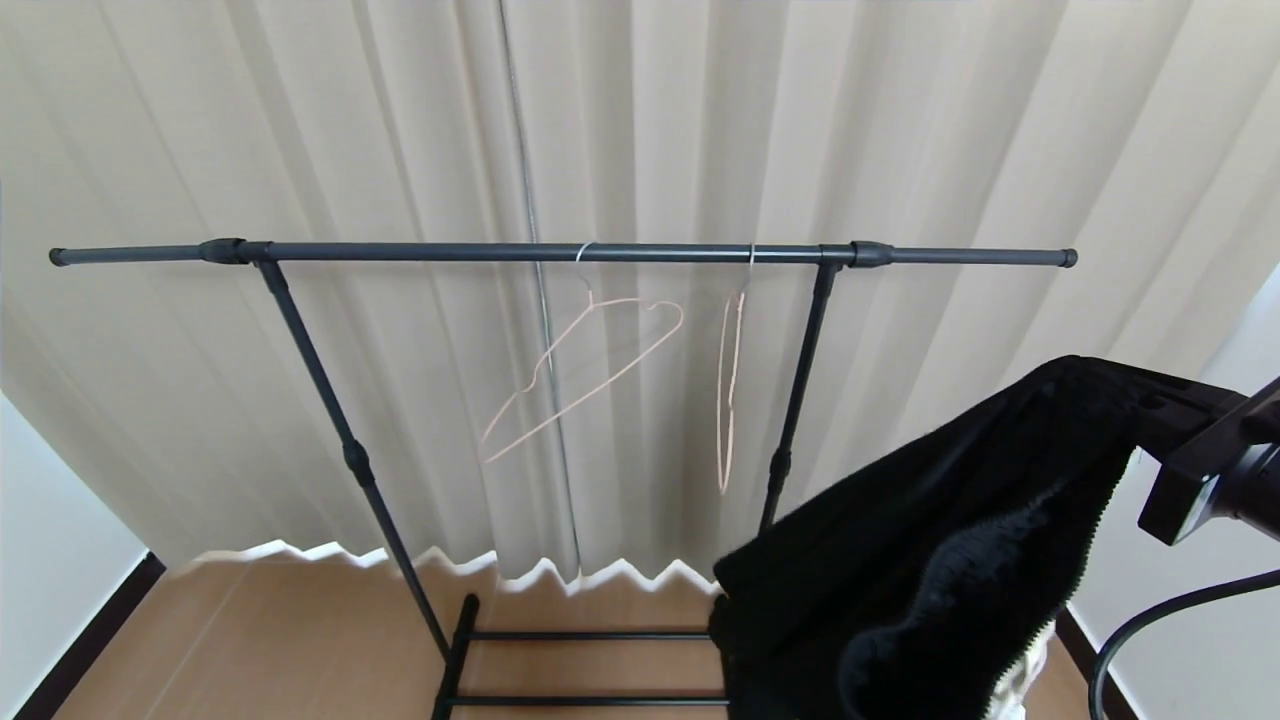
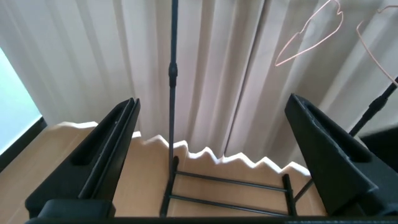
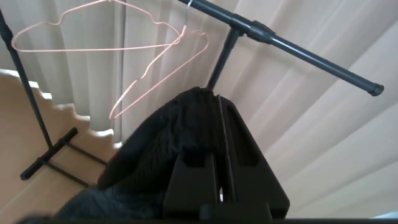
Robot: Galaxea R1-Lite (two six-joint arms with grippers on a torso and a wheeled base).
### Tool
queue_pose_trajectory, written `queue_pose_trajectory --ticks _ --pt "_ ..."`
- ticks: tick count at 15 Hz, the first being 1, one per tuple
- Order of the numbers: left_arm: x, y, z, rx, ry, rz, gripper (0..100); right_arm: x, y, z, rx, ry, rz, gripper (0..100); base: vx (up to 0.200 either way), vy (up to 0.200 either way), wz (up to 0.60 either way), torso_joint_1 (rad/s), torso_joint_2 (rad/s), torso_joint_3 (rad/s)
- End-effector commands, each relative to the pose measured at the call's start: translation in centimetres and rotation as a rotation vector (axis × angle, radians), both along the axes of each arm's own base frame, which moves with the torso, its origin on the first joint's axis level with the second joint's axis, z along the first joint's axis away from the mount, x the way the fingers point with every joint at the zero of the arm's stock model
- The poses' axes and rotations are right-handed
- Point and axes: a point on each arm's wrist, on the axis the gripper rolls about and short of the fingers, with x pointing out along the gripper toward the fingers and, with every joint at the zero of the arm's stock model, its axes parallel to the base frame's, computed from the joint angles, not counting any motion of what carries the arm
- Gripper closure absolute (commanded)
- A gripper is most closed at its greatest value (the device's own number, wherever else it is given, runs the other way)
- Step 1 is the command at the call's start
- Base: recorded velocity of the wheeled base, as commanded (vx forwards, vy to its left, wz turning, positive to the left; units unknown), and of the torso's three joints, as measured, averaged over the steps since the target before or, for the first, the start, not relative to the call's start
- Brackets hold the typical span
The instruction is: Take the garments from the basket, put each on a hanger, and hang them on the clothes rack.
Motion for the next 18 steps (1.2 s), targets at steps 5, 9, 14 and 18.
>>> queue_pose_trajectory --ticks 5,9,14,18 --pt "0.0 0.0 0.0 0.001 0.0 -0.002 0 0.0 0.0 0.0 -0.003 -0.002 0.0 100 0.0 0.16 0.0 0.004 0.0 0.003" --pt "0.0 0.0 0.0 0.0 -0.002 0.0 0 0.0 0.0 0.0 -0.009 -0.001 0.001 100 0.0 0.0 0.0 0.0 0.0 0.0" --pt "0.0 0.0 0.0 0.0 -0.002 0.0 0 -0.1 0.0 -0.5 -0.084 -0.008 0.005 100 0.0 0.0 -0.24 0.003 0.0 -0.001" --pt "0.1 0.0 0.0 0.008 0.01 -0.022 0 -0.3 0.3 -1.1 -0.121 0.008 0.024 100 0.0 0.0 0.0 0.0 0.0 0.0"
